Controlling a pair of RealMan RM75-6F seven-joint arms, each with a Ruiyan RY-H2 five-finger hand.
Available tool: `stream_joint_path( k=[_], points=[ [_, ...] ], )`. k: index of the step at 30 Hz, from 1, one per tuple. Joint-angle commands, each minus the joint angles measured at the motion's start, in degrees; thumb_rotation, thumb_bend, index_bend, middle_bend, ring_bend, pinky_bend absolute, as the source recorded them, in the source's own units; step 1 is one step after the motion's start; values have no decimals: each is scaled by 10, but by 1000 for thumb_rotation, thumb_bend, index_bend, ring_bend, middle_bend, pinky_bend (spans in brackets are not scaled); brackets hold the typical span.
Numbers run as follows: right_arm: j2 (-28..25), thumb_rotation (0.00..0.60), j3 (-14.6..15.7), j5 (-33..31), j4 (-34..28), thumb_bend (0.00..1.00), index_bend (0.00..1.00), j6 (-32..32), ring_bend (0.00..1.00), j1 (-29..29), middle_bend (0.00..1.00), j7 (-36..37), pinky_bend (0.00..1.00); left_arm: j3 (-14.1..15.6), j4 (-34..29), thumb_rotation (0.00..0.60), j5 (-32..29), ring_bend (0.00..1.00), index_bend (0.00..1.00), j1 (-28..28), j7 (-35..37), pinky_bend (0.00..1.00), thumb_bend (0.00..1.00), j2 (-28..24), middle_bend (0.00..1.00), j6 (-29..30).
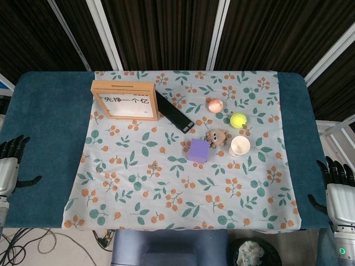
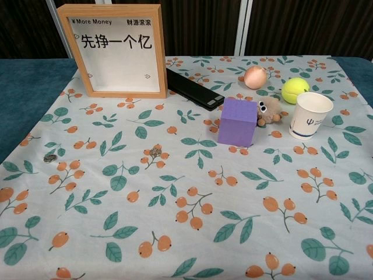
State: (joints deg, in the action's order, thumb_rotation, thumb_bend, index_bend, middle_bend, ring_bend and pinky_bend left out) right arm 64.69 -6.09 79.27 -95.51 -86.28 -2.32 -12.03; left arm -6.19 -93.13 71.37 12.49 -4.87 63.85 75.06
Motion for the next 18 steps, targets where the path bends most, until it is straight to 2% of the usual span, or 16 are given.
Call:
stream_joint_path(
  k=[1, 18],
  points=[
    [0, 600, -1, -2, -1, 263, 134, -1, 0, 1, 27, -1, 0, 0, 0, 600, -1, 0, 53, 0, -2, 0, 78, 0, 0, 0],
    [1, 600, 4, 4, -4, 264, 134, 1, 0, 1, 27, -2, 0, -3, -2, 600, -1, 0, 53, 2, -8, 0, 41, -4, 0, -4]
  ],
)
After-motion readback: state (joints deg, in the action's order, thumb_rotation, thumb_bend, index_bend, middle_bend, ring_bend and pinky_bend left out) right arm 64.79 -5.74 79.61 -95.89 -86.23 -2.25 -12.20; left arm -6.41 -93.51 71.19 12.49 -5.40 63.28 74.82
